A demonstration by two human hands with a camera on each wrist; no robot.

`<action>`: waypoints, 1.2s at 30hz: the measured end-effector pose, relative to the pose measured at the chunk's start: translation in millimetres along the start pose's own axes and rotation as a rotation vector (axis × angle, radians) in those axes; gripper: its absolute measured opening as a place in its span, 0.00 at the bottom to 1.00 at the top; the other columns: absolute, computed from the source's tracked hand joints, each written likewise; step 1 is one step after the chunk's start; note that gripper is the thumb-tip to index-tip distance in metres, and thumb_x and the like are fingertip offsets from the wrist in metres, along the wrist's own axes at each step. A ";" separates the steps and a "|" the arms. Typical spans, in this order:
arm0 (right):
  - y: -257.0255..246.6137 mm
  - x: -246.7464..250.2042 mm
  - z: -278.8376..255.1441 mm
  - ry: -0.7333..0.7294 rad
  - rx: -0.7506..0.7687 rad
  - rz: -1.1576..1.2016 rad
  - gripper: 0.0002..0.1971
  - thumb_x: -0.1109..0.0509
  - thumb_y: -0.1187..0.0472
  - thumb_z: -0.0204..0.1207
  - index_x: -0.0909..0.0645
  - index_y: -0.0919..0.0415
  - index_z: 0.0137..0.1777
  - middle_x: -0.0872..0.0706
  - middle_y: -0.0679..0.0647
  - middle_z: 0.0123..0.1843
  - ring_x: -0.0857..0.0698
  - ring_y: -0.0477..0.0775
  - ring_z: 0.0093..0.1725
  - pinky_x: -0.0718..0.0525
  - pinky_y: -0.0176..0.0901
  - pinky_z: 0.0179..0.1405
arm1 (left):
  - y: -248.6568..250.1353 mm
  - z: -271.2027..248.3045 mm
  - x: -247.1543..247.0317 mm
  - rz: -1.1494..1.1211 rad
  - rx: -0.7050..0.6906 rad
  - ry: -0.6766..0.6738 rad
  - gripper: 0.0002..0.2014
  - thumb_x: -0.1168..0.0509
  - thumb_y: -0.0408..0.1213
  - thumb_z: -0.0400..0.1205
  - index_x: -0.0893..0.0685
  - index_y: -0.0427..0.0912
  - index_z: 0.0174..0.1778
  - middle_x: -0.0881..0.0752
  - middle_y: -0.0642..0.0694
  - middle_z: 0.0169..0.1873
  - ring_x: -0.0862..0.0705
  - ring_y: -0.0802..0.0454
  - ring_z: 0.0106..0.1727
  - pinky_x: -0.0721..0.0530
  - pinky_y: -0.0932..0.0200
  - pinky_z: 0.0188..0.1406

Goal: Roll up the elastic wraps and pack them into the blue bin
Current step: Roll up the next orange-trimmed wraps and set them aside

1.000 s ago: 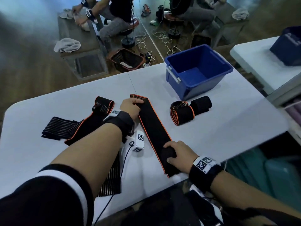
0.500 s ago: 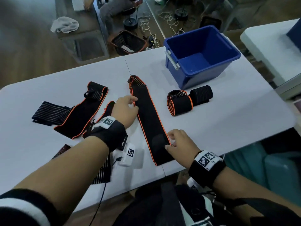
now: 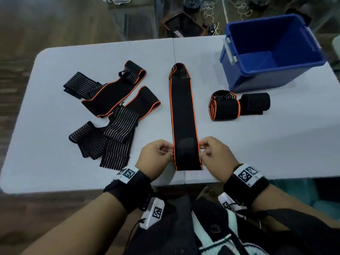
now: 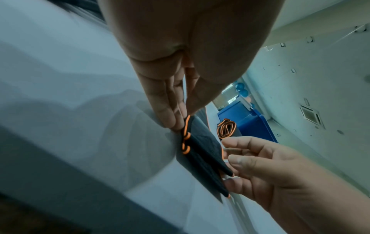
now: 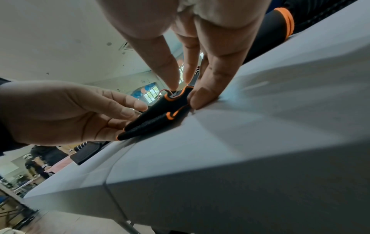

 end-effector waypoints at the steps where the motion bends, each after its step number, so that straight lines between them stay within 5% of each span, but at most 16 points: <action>1: 0.8 -0.2 0.7 -0.011 0.017 -0.010 0.14 0.33 0.68 0.77 0.21 0.53 0.59 0.17 0.49 0.56 0.14 0.44 0.44 0.23 0.24 0.41 | 0.2 -3.1 -0.5 -0.005 0.001 0.008 0.11 0.33 0.28 0.74 0.10 0.47 0.45 0.08 0.48 0.39 0.08 0.48 0.43 0.09 0.42 0.51; 6: 4.3 -0.4 1.4 -0.068 0.069 -0.041 0.19 0.30 0.68 0.75 0.22 0.53 0.64 0.19 0.48 0.59 0.15 0.41 0.45 0.19 0.33 0.49 | -3.5 -13.4 -1.3 0.038 -0.050 0.040 0.16 0.31 0.24 0.72 0.12 0.50 0.47 0.08 0.51 0.43 0.08 0.53 0.45 0.10 0.45 0.54; 11: 7.7 -1.2 -6.4 -0.253 0.181 -0.194 0.33 0.28 0.71 0.71 0.29 0.55 0.77 0.29 0.45 0.66 0.21 0.47 0.62 0.20 0.36 0.61 | 2.7 -30.0 -8.7 0.294 -0.388 0.000 0.18 0.31 0.27 0.77 0.14 0.44 0.62 0.20 0.48 0.66 0.15 0.53 0.57 0.17 0.61 0.60; 14: 7.0 -0.5 -8.9 -0.274 0.255 -0.356 0.39 0.21 0.62 0.68 0.31 0.56 0.80 0.30 0.49 0.71 0.25 0.52 0.70 0.23 0.46 0.73 | -3.7 -31.2 -11.8 0.422 -0.416 -0.046 0.24 0.33 0.32 0.72 0.16 0.41 0.67 0.21 0.44 0.71 0.19 0.45 0.68 0.20 0.51 0.70; 19: 4.7 -3.3 -12.4 -0.224 0.290 -0.456 0.39 0.19 0.50 0.70 0.29 0.56 0.80 0.29 0.49 0.72 0.26 0.52 0.69 0.25 0.44 0.73 | -7.7 -32.9 -18.3 0.576 -0.388 -0.037 0.30 0.22 0.39 0.68 0.15 0.42 0.69 0.21 0.42 0.72 0.19 0.38 0.67 0.23 0.45 0.70; 22: 6.7 -1.8 -13.4 -0.225 0.293 -0.423 0.35 0.23 0.47 0.75 0.28 0.55 0.80 0.28 0.49 0.73 0.26 0.52 0.71 0.27 0.43 0.74 | -7.6 -29.1 -17.8 0.544 -0.407 0.030 0.23 0.32 0.45 0.74 0.13 0.44 0.65 0.18 0.44 0.69 0.17 0.39 0.64 0.20 0.43 0.66; 28: 9.7 1.9 -5.5 -0.222 0.227 -0.303 0.19 0.34 0.46 0.83 0.20 0.50 0.70 0.26 0.43 0.64 0.22 0.47 0.59 0.21 0.45 0.64 | -1.3 -18.1 -16.3 0.440 -0.321 0.051 0.10 0.30 0.40 0.82 0.10 0.42 0.55 0.17 0.47 0.57 0.17 0.49 0.55 0.20 0.53 0.60; 32: 3.7 5.5 2.2 -0.240 0.170 -0.290 0.07 0.34 0.49 0.83 0.18 0.51 0.51 0.21 0.45 0.49 0.22 0.47 0.46 0.25 0.43 0.49 | 6.0 -12.9 -13.0 0.420 -0.164 0.068 0.18 0.36 0.50 0.85 0.16 0.39 0.38 0.16 0.43 0.33 0.20 0.49 0.36 0.23 0.50 0.38; 36: 0.0 8.7 10.5 -0.204 0.081 -0.212 0.14 0.38 0.51 0.86 0.15 0.54 0.43 0.16 0.50 0.40 0.18 0.51 0.43 0.22 0.47 0.45 | 14.2 -2.5 -11.1 0.395 -0.048 0.046 0.23 0.38 0.50 0.87 0.21 0.37 0.32 0.24 0.48 0.24 0.26 0.51 0.29 0.32 0.55 0.30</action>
Point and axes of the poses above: each hand's wrist, its own z-axis towards the middle knuckle, its own x-axis out of the back of the hand, y = z × x, the point moved 4 cm from there along z, towards the middle knuckle
